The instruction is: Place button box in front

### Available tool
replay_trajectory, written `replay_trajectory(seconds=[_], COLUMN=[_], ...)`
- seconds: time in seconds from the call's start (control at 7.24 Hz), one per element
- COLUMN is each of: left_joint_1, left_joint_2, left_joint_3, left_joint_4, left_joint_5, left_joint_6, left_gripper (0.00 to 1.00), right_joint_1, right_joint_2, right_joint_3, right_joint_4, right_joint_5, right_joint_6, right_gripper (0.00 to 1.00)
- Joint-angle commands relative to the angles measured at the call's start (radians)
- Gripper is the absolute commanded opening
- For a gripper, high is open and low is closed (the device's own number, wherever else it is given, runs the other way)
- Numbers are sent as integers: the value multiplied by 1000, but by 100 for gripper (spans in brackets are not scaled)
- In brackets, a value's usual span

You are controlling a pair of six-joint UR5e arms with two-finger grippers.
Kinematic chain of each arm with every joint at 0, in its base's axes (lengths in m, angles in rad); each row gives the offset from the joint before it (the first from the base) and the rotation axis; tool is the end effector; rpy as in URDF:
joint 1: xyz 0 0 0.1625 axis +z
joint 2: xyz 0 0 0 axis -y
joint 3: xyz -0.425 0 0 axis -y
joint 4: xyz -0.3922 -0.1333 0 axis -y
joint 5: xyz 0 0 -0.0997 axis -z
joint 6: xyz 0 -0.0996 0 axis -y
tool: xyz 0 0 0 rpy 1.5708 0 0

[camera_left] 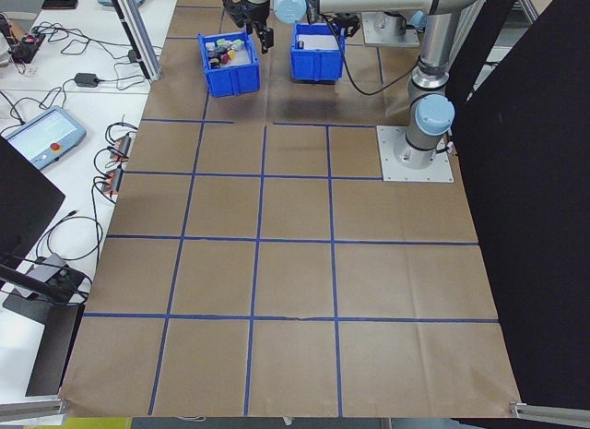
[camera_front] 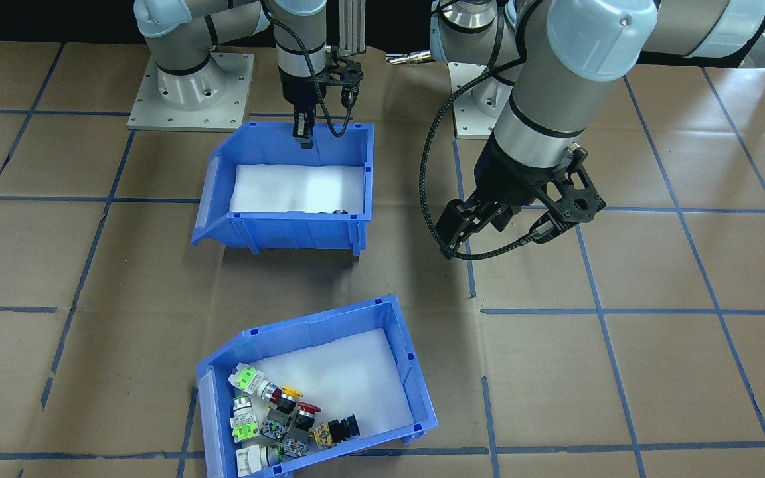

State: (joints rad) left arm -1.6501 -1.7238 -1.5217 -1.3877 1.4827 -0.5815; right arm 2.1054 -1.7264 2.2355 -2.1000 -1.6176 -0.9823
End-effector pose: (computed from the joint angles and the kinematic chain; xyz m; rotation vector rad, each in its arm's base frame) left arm -0.1861 -0.5491 0.4508 0.7482 -2.9381 0.0703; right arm 0.3034 -0.2600 0.2937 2.1258 -2.2446 0.0142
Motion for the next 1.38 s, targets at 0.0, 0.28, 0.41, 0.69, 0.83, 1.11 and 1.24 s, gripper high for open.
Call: replay_trajectory(seconds=[0.0,0.28,0.41,0.69,0.83,1.11,1.24], left_joint_1=[13,22,45,55,58,58,59], left_joint_2=[47,123,139,167,187,231,239], left_joint_3=[1,-29,-29,-35,-38,-25,-40], left_joint_4=[-77,-140,-174,-177,-181,-194,-203], left_joint_5=[88,133,123,119,125,154,146], left_joint_6=[363,558,599,615,614,612,599], left_gripper=[99,99,99,99,100,100,100], right_joint_1=[24,28,31,31,31,31,31], right_joint_2=[10,51,57,59,61,61,54], right_joint_3=[3,1,1,-2,-2,-4,-7], right_joint_4=[-28,-89,-92,-94,-94,-94,-94], right_joint_5=[-2,-16,-16,-13,-12,4,-1], right_joint_6=[-12,-26,-15,19,19,19,19], right_gripper=[0,0,0,0,1,93,100])
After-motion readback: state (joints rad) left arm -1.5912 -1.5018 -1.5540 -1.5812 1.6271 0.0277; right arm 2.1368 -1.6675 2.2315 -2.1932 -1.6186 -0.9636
